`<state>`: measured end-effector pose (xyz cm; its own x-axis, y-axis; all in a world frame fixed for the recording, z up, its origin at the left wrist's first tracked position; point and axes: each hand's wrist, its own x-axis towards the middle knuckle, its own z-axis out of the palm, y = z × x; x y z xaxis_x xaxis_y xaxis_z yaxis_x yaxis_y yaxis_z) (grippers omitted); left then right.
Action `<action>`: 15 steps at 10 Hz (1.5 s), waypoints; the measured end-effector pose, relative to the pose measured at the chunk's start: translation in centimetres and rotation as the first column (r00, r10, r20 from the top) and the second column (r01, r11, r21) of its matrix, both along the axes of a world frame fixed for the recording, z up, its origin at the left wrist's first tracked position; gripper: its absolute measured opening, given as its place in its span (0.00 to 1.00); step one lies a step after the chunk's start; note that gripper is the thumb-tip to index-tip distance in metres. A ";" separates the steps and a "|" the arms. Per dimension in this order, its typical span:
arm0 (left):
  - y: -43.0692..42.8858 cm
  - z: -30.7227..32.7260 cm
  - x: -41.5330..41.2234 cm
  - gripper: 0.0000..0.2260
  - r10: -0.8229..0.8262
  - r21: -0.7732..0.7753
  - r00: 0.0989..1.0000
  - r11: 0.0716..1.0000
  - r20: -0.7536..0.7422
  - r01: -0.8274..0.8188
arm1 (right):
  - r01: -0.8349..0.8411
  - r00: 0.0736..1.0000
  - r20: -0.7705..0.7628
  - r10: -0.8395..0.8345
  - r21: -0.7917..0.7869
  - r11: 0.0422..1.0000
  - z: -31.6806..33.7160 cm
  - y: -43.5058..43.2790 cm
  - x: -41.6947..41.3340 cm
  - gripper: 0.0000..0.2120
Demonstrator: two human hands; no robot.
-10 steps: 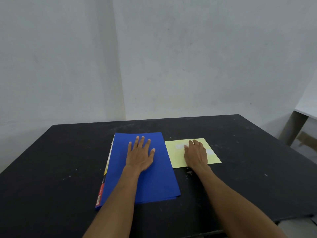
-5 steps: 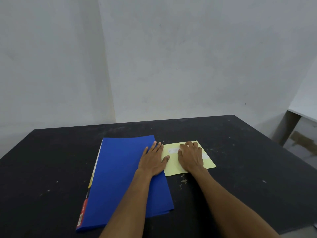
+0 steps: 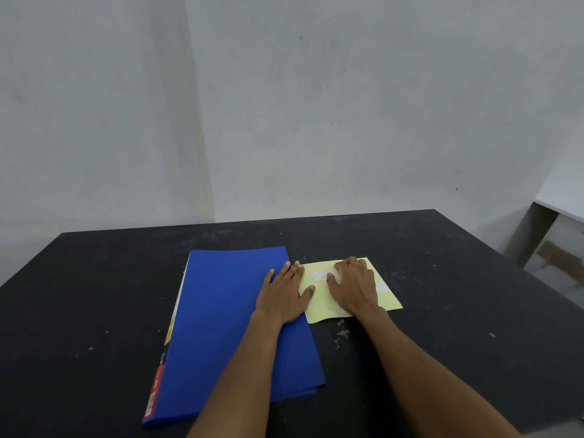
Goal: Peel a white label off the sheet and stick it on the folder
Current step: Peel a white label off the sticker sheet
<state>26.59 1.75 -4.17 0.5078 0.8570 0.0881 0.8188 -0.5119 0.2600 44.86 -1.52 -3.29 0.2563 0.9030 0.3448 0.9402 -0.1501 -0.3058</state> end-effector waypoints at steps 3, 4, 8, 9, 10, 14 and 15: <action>0.0 0.0 0.0 0.30 -0.001 0.010 1.000 1.000 -0.015 0.001 | -0.039 0.998 -0.040 0.041 0.069 0.997 -0.1 0.0 0.2 0.18; 0.0 -0.1 0.0 0.31 -0.002 0.017 1.000 1.000 -0.026 0.002 | -0.171 0.985 0.025 0.170 0.102 0.980 0.0 -0.1 -0.2 0.20; 0.1 -0.1 0.1 0.31 0.002 0.022 1.000 1.000 -0.023 -0.002 | -0.018 0.985 -0.166 0.040 0.132 0.991 -0.2 0.7 0.3 0.08; 0.1 -0.1 0.2 0.31 0.004 0.021 1.000 1.000 -0.024 -0.004 | 0.012 0.974 -0.227 0.018 0.129 0.992 -0.2 1.1 0.3 0.06; 0.1 -0.1 0.1 0.31 0.003 0.023 1.000 1.000 -0.028 -0.003 | 0.020 0.969 -0.246 0.008 0.112 0.994 0.0 1.5 0.1 0.07; 0.3 -0.1 0.1 0.31 0.004 0.021 0.999 1.000 -0.033 -0.003 | 0.000 0.970 -0.240 0.031 0.129 0.992 -0.1 1.4 0.0 0.06; 0.3 -0.1 0.1 0.31 0.001 0.023 0.999 1.000 -0.043 0.000 | -0.012 0.974 -0.221 0.044 0.143 0.990 -0.2 1.2 -0.1 0.08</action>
<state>26.73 2.00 -4.29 0.5112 0.8551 0.0860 0.8292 -0.5170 0.2123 44.75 -0.33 -3.51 0.3168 0.8575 0.4053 0.8488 -0.0656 -0.5246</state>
